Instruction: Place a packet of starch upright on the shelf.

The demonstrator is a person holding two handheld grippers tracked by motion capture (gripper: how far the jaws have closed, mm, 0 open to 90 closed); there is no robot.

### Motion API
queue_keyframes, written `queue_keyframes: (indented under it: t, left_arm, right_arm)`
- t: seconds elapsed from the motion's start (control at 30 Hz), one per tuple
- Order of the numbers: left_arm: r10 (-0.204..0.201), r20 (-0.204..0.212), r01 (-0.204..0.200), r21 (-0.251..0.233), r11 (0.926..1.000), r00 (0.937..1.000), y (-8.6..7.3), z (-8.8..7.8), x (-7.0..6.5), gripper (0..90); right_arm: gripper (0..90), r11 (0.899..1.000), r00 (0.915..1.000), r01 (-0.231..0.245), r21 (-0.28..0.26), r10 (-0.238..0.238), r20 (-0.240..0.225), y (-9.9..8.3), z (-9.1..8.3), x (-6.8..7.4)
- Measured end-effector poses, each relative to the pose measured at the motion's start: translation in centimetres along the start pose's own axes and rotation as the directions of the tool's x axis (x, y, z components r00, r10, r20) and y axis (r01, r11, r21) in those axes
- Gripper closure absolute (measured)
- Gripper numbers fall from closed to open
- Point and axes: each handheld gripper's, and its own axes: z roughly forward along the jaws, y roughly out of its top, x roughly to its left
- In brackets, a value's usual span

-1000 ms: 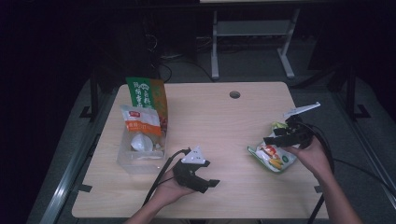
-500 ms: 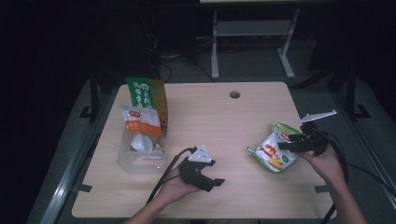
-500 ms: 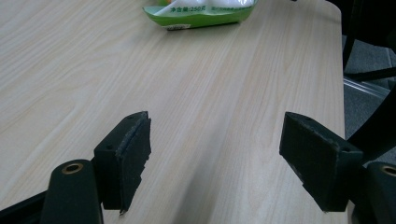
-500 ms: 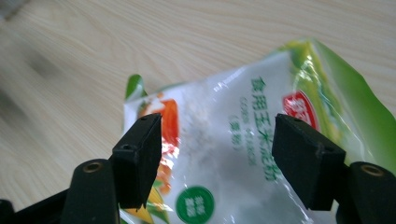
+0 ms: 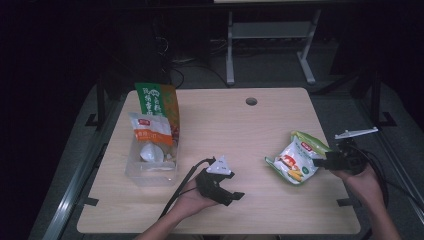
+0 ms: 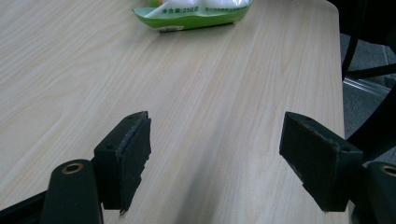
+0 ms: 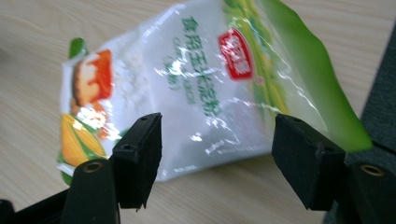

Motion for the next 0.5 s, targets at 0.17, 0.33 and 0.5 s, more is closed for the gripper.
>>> queue_keyframes:
  t: [0.17,0.33,0.5]
  left_arm:
    - [0.004,0.005,-0.004,0.003,1.0000,1.0000,0.0,0.2,-0.1,24.4]
    - [0.000,0.004,0.000,-0.001,1.0000,1.0000,0.0,0.3,-0.2,24.5]
    - [0.006,0.005,-0.006,0.006,1.0000,1.0000,0.0,0.3,-0.2,24.4]
  right_arm:
    - [32.8,0.999,0.9994,-0.033,-0.001,0.033,0.009,-0.9,0.0,-1.0]
    - [32.9,0.997,0.9973,-0.073,0.008,0.073,0.014,-1.3,0.7,-1.7]
    - [32.5,0.992,0.9916,-0.129,0.012,0.129,-0.004,-1.4,1.5,-2.2]
